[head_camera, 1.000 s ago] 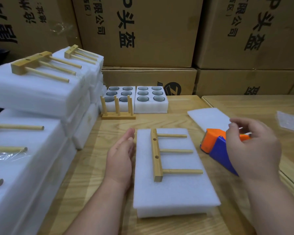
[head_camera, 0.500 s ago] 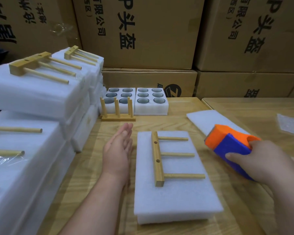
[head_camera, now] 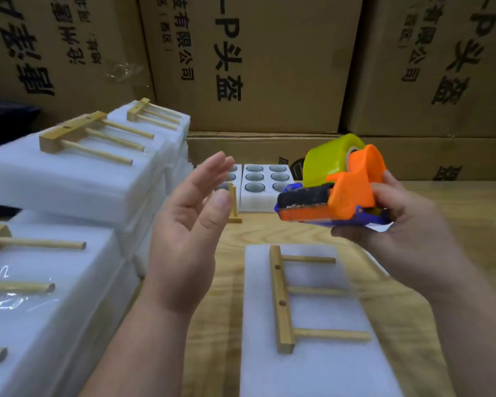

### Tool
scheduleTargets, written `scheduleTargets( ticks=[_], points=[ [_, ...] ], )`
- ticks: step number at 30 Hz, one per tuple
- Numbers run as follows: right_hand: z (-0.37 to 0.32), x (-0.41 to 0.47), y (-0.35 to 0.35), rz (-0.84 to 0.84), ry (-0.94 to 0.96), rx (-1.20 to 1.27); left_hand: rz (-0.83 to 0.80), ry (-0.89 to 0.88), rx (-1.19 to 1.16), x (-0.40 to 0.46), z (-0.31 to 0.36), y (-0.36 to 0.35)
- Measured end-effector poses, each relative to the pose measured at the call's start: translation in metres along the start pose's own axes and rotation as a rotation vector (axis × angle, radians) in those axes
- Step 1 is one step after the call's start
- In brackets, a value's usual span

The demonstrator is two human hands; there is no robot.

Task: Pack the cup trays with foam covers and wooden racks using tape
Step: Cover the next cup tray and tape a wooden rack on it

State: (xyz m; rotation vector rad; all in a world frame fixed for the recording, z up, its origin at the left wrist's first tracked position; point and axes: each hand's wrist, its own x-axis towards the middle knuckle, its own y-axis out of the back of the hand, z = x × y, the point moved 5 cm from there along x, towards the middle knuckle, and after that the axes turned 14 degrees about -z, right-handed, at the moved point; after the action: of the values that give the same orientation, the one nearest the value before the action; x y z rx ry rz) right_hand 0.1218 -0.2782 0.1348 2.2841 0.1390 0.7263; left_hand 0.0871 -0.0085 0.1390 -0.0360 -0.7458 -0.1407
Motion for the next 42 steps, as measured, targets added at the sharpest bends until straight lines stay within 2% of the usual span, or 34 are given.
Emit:
scheduleTargets(
  ticks=[8, 15, 21, 25, 29, 38, 42],
  points=[
    [-0.003, 0.0, -0.008, -0.071, 0.091, -0.02, -0.221, -0.013, 0.483, -0.001, 0.022, -0.021],
    [-0.012, -0.001, -0.007, -0.149, 0.073, -0.059, -0.287, 0.044, 0.607, -0.002, 0.011, -0.028],
    [-0.021, -0.001, -0.004, -0.205, 0.09, -0.096, -0.278, 0.054, 0.615, -0.001, 0.014, -0.026],
    [-0.022, -0.001, -0.002, -0.246, 0.138, -0.103, -0.335, 0.09, 0.615, 0.0, 0.016, -0.026],
    [-0.031, -0.001, -0.003, -0.292, 0.177, -0.09, -0.371, 0.154, 0.529, 0.0, 0.012, -0.026],
    [-0.027, -0.004, -0.003, -0.357, 0.155, -0.04, -0.347, 0.213, 0.333, 0.001, 0.014, -0.017],
    [-0.034, -0.005, -0.004, -0.399, 0.147, -0.043, -0.295, 0.193, 0.347, 0.003, 0.015, -0.018]
  ],
)
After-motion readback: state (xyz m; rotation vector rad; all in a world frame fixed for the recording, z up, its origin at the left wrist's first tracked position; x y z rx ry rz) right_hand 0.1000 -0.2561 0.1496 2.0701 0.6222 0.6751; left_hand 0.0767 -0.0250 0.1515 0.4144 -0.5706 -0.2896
